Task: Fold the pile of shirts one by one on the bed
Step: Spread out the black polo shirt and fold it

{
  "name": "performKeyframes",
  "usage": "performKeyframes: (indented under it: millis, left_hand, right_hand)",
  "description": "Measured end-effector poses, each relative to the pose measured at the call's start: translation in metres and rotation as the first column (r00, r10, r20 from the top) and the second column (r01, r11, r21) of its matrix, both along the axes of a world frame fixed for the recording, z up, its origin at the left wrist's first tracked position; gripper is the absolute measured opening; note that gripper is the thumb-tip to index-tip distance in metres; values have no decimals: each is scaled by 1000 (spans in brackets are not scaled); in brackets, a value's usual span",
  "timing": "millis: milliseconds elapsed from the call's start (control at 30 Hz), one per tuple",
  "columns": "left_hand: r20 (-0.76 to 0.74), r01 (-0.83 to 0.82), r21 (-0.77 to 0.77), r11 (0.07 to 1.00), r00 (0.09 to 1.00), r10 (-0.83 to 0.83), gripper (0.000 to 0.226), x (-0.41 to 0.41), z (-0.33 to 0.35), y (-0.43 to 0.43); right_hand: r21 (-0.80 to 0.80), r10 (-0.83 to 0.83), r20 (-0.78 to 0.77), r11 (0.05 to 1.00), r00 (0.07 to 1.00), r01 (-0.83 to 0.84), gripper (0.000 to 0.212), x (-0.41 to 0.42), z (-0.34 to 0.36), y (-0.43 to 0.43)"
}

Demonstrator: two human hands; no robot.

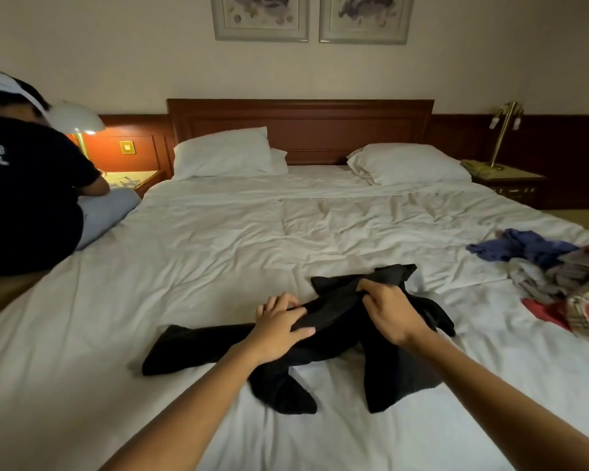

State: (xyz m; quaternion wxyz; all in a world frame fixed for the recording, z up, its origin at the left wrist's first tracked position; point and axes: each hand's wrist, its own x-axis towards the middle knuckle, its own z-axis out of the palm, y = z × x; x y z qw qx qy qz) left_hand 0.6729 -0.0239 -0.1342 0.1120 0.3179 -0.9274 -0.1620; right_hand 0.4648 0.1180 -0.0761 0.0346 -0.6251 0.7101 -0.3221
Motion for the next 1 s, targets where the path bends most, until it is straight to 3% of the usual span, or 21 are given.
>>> performKeyframes:
  millis: [67, 133, 233, 333, 467, 667, 733, 800, 867, 900, 1000]
  left_hand:
    - [-233, 39, 133, 990, 972, -7, 22, 4, 30, -5]
    - [-319, 62, 137, 989, 948, -15, 16, 19, 68, -14]
    - [-221, 56, -90, 994, 973, -74, 33, 46, 133, -29]
    - [-217, 41, -236, 971, 972, -93, 32, 69, 194, -33]
    - [-287, -37, -435, 900, 953, -100, 19, 97, 261, -32]
    - [-455, -177, -436, 882, 889, -47, 15, 135, 320, -24]
    - [-513, -211, -422, 882, 857, -41, 22, 142, 329, -24]
    - [-518, -188, -369, 910, 855, -33, 26, 146, 332, -28]
    - [-373, -97, -244, 965, 928, -1, 26, 146, 326, -38]
    - [-234, -61, -144, 988, 972, 26, 27, 142, 319, -47]
    - [244, -100, 26, 995, 966, 91, 34, 118, 279, -85]
  right_hand:
    - [-3, 19, -109, 1000, 994, -19, 21, -3, 29, 5]
    - [47, 46, -281, 998, 959, -34, 39, -11, 56, 7]
    - [127, 94, -502, 991, 859, -35, 39, -23, 96, 3]
    - [59, 41, -576, 998, 817, -8, 29, -30, 143, 0]
    - [-77, -16, -605, 996, 796, -38, 28, -21, 205, 4]
    - [-87, -39, -553, 996, 832, -11, 40, -3, 292, 23]
    - [-27, 18, -463, 999, 886, -35, 51, -6, 307, 30]
    - [109, 182, -262, 981, 948, -158, 49, -11, 312, 35]
    - [353, 300, -144, 906, 943, -235, 36, -17, 305, 26]
    - [492, 299, -160, 850, 941, -187, 38, -21, 298, 13]
    - [754, 204, -361, 638, 910, 156, 44, -42, 255, -46]
